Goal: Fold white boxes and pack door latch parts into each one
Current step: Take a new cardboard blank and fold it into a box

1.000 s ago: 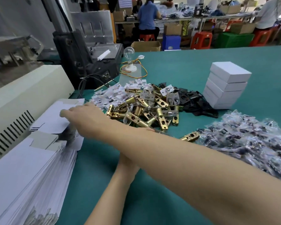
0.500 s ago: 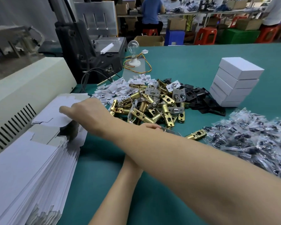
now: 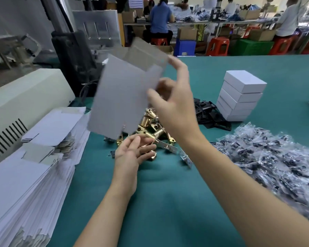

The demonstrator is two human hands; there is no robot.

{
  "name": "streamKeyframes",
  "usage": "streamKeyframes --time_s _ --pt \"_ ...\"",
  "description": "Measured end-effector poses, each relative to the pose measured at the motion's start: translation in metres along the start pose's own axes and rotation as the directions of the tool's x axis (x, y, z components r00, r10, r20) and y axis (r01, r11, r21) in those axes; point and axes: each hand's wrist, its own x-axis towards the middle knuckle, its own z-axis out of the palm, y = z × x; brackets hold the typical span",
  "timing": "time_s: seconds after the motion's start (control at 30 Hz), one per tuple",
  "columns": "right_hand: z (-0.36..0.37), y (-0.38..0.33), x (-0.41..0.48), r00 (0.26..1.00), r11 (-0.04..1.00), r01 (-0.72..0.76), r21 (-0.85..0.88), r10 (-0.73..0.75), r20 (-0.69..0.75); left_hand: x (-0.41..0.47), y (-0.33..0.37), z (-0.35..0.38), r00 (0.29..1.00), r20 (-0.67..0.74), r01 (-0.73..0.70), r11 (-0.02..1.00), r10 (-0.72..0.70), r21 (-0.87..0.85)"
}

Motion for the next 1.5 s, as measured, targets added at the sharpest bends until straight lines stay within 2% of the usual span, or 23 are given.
streamKeyframes --time_s 0.03,0.1,0.13,0.2,0.27,0.33,0.4,0.57,0.63,0.8,1.0,1.13,1.23,1.3,1.37,1.43,1.5 --pt "-0.012 0.002 -0.005 0.995 0.995 -0.098 0.027 0.097 0.017 0.0 0.002 -0.002 0.999 0.019 0.039 0.996 -0.037 -0.084" --pt "-0.046 0.018 -0.018 0.978 0.977 -0.209 0.031 0.209 0.015 -0.006 0.007 -0.004 0.981 0.176 0.112 0.975 -0.078 -0.193" --pt "-0.058 0.025 -0.024 0.967 0.967 -0.252 0.028 0.252 0.032 -0.011 0.008 -0.004 0.946 0.312 0.157 0.969 -0.093 -0.188" --pt "-0.069 0.041 -0.03 0.944 0.944 -0.325 0.05 0.322 0.07 -0.019 0.008 -0.005 0.817 0.562 0.221 0.97 -0.126 -0.103" --pt "-0.075 0.05 -0.037 0.925 0.929 -0.367 0.053 0.359 0.126 -0.023 0.011 -0.002 0.741 0.639 0.294 0.955 -0.207 -0.032" --pt "-0.079 0.057 -0.046 0.91 0.923 -0.376 0.08 0.352 0.219 -0.025 0.016 -0.001 0.712 0.645 0.402 0.914 -0.277 -0.051" --pt "-0.077 0.057 -0.054 0.903 0.935 -0.35 0.054 0.321 0.284 -0.028 0.02 -0.001 0.698 0.664 0.446 0.888 -0.269 -0.109" --pt "-0.078 0.058 -0.065 0.913 0.968 -0.155 -0.196 0.216 0.347 -0.037 0.023 0.004 0.727 0.645 0.223 0.97 -0.235 0.102" --pt "-0.078 0.057 -0.066 0.914 0.966 -0.151 -0.209 0.216 0.342 -0.039 0.025 0.006 0.747 0.624 0.169 0.973 -0.229 0.155" --pt "-0.077 0.059 -0.068 0.923 0.957 -0.123 -0.261 0.207 0.324 -0.041 0.026 0.001 0.745 0.601 0.188 0.956 -0.288 0.225" --pt "-0.077 0.053 -0.069 0.939 0.96 -0.046 -0.276 0.136 0.317 -0.04 0.031 0.007 0.822 0.541 0.026 0.961 -0.179 0.277" --pt "-0.076 0.052 -0.069 0.948 0.965 -0.079 -0.25 0.15 0.28 -0.04 0.031 0.006 0.799 0.573 -0.007 0.95 -0.182 0.312" --pt "-0.076 0.052 -0.069 0.965 0.968 -0.094 -0.232 0.146 0.219 -0.04 0.03 0.005 0.78 0.589 0.036 0.954 -0.213 0.298" --pt "-0.076 0.053 -0.068 0.972 0.975 -0.12 -0.189 0.155 0.179 -0.038 0.03 0.003 0.797 0.559 0.081 0.958 -0.229 0.276" --pt "-0.076 0.052 -0.067 0.963 0.975 -0.215 -0.062 0.222 0.152 -0.036 0.028 0.0 0.829 0.517 0.09 0.963 -0.214 0.253" --pt "-0.074 0.053 -0.069 0.931 0.928 -0.353 0.119 0.336 0.142 -0.034 0.026 -0.001 0.866 0.461 0.094 0.969 -0.192 0.227" --pt "-0.074 0.056 -0.069 0.9 0.88 -0.435 0.19 0.414 0.139 -0.033 0.025 -0.001 0.892 0.417 0.093 0.972 -0.177 0.216"
